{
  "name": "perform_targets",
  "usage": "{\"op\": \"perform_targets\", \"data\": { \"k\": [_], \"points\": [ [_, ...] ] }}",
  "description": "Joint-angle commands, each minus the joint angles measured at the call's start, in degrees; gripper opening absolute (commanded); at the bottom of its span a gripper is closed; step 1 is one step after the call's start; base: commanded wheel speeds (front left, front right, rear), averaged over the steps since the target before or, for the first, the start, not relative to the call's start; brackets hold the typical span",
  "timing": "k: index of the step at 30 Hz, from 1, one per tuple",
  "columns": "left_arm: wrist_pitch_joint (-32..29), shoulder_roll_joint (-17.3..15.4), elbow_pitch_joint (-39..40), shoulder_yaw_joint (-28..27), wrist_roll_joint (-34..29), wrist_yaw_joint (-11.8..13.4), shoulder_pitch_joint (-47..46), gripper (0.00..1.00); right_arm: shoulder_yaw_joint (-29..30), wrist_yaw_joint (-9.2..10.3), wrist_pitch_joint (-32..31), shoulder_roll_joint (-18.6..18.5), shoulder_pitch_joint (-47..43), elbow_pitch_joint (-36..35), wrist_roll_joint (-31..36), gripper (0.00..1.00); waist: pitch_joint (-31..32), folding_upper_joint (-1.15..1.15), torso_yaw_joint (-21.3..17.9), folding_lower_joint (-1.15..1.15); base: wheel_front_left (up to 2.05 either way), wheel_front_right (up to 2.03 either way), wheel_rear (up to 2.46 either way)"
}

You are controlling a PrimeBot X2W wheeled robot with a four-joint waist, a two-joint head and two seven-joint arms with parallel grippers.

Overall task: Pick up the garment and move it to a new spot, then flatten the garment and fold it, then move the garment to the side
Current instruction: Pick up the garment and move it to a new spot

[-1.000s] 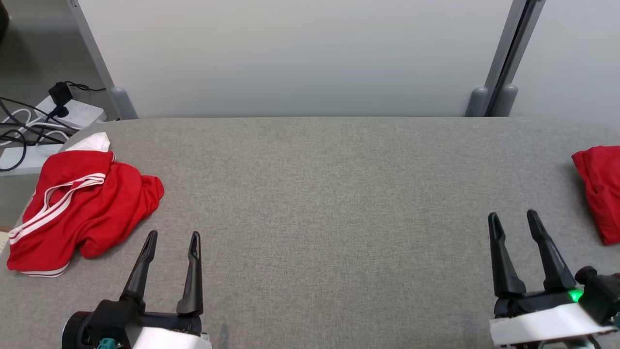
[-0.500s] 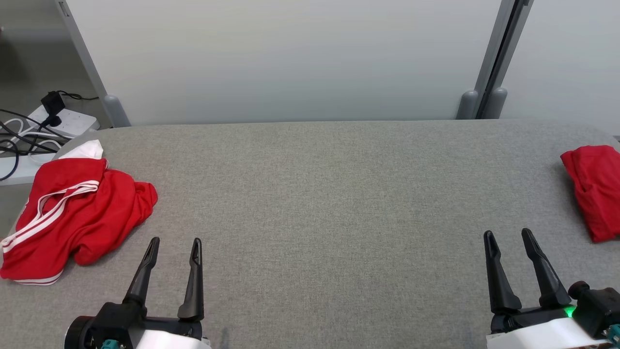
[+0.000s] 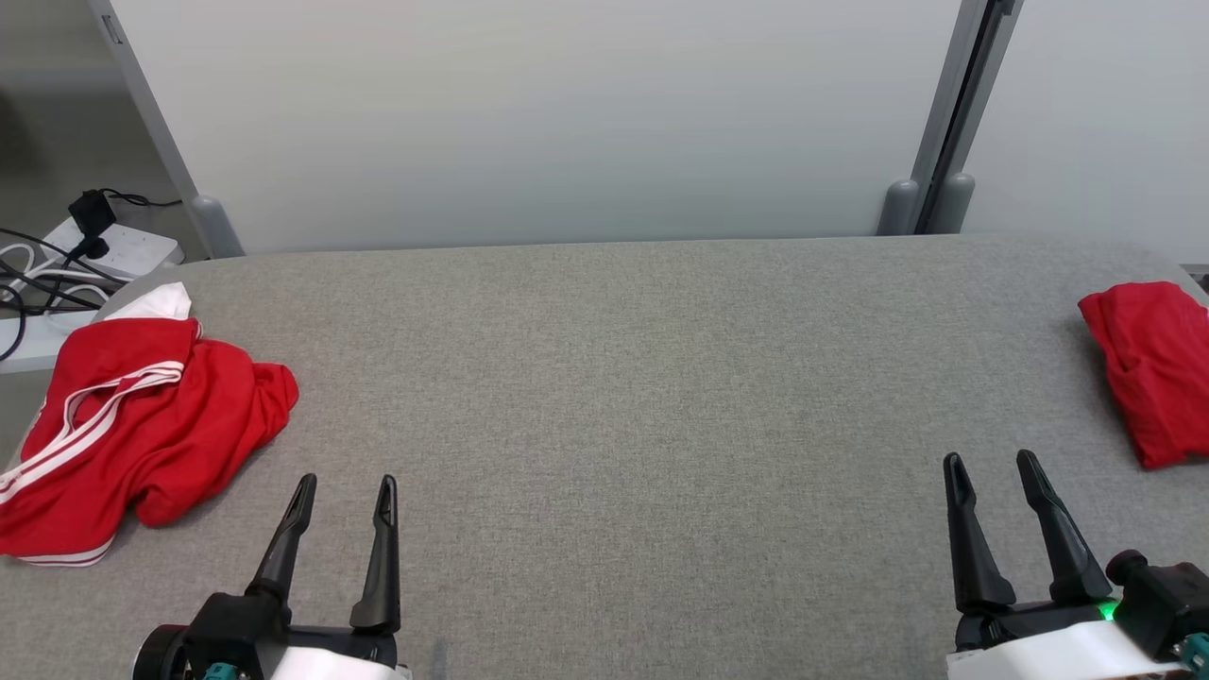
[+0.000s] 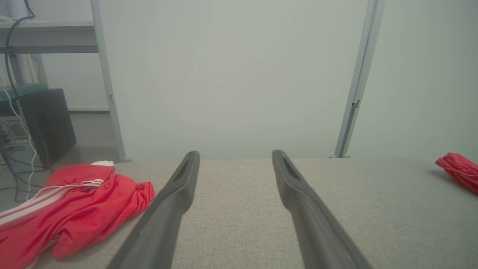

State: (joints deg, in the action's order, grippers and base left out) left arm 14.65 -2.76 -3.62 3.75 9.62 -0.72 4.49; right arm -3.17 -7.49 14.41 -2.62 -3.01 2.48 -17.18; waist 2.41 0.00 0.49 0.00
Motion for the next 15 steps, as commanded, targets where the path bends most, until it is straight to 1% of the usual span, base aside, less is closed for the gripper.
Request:
{"op": "perform_targets", "data": {
  "k": [1,15],
  "points": [
    [0.35,-0.12,1.29,-1.61,0.27,-0.34,-1.59,1.0,-1.24,0.0,0.59,-0.48,1.13,-1.28,0.5,1.0,0.0,0.0,-0.05,0.0,0.0,0.0,0.0],
    [0.35,-0.12,0.95,-1.46,0.88,-0.35,-1.74,1.0,-0.92,0.0,0.59,-0.32,0.81,-1.34,0.53,1.0,-0.14,0.0,-0.4,0.0,0.0,0.0,0.0]
  ]
}}
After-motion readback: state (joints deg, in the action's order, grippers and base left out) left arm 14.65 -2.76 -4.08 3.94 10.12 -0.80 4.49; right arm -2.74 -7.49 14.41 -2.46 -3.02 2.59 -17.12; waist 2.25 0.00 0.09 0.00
